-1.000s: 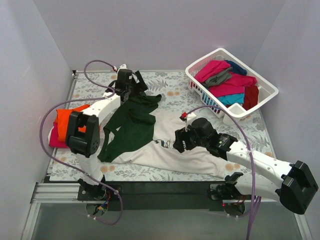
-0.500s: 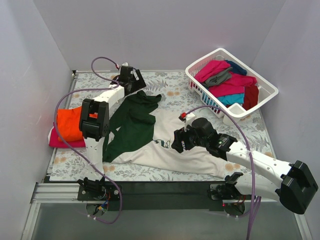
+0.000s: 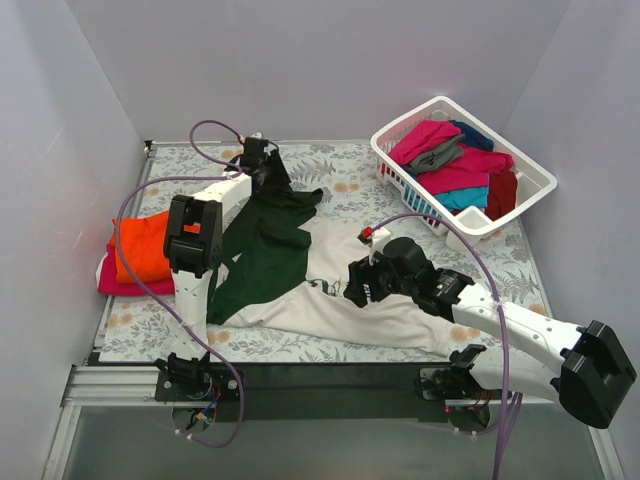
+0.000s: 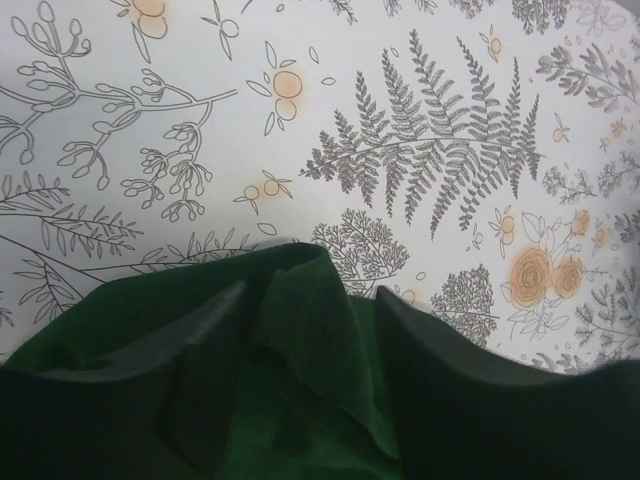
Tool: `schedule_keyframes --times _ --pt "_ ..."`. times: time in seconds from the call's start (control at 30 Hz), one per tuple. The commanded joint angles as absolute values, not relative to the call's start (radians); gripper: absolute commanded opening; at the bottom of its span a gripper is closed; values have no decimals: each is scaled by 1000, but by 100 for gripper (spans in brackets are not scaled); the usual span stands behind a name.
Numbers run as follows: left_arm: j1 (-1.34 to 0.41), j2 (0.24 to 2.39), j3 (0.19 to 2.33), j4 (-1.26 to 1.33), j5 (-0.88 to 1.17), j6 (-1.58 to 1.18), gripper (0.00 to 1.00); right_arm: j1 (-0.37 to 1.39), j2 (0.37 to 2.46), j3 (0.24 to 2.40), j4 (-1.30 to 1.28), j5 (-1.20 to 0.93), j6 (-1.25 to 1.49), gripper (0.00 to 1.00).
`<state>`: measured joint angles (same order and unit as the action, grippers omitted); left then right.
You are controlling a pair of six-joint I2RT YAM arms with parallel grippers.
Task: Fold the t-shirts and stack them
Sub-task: Fold the tshirt
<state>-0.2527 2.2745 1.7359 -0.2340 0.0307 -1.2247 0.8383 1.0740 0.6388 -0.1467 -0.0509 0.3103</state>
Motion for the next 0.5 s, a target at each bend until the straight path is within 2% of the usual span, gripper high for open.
schedule_keyframes --times 0.0,0.07,0.1,0.17,0.27,0.47 --pt "-255 2246 1749 -227 66 -1209 44 842 1060 641 -109 -38 305 63" --pt "-255 2244 1750 -221 71 -1210 27 842 1060 637 -109 -34 302 63" --pt "-255 2244 1752 -221 72 -1210 13 842 1058 635 -109 -32 302 63" --pt "-255 2243 1752 -219 87 -1210 0 842 1055 634 -109 -29 302 63" --pt "-255 2208 1720 -206 80 -1219 0 842 1051 629 -110 -12 302 63" --pt "-255 1955 1508 -91 45 -1258 0 838 1048 652 -120 38 287 64"
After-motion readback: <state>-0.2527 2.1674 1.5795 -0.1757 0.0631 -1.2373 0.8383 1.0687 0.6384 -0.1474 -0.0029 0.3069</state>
